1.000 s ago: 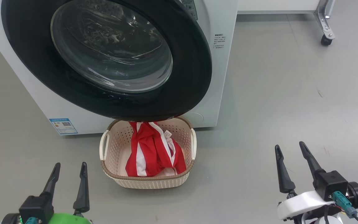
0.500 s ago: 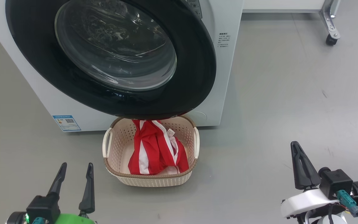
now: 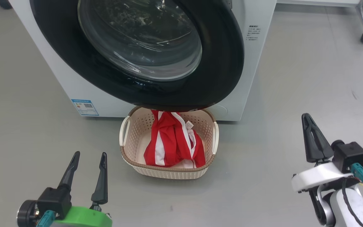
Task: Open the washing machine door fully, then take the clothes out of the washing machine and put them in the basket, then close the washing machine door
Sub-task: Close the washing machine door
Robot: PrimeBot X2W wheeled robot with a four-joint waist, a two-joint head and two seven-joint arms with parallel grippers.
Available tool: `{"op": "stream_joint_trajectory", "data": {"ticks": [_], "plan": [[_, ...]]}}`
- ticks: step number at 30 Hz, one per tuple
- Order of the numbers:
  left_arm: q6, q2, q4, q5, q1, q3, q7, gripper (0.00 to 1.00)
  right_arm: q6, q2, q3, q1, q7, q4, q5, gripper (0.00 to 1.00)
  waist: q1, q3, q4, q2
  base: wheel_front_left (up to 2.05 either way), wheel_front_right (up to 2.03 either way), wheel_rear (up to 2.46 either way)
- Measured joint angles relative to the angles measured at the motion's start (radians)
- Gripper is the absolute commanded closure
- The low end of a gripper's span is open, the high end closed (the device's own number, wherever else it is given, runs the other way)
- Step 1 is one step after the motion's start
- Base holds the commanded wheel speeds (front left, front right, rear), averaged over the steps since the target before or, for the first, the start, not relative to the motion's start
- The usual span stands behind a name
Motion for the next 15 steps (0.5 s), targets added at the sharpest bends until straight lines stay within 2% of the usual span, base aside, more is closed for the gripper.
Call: {"op": "stream_joint_trajectory", "data": {"ticks": [9, 15], "plan": [[-0.008, -0.002, -0.01, 0.009, -0.042, -0.01, -0.005, 0.0, 0.044, -0.013, 0.028, -0.178, 0.033, 0.008, -0.008, 1.0, 0.0, 0.043, 0.068, 0.0, 0.0, 0.0, 0.0], [-0.015, -0.012, -0.01, 0.018, -0.064, -0.026, -0.006, 0.0, 0.082, 0.013, 0.074, -0.287, 0.061, 0.055, -0.008, 1.0, 0.0, 0.07, 0.117, 0.0, 0.0, 0.0, 0.0]]}}
